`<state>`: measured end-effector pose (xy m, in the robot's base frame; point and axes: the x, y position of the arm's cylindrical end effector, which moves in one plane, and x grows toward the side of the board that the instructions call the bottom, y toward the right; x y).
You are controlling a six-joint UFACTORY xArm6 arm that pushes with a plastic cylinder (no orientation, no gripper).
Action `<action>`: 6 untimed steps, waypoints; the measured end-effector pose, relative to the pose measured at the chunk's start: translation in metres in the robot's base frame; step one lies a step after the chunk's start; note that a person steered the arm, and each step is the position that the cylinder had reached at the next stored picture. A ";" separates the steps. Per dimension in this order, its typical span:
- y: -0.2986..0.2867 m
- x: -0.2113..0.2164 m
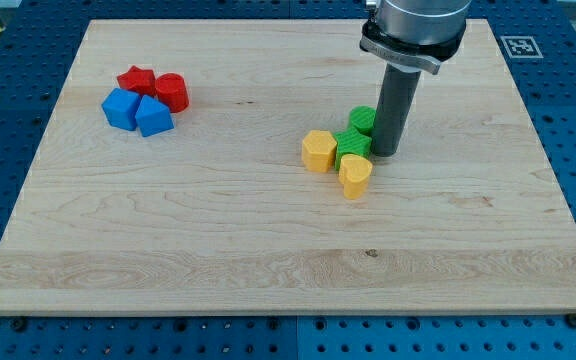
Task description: Move your arm at yellow heart
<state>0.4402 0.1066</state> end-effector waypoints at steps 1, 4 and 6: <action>0.031 0.046; -0.028 0.124; -0.028 0.101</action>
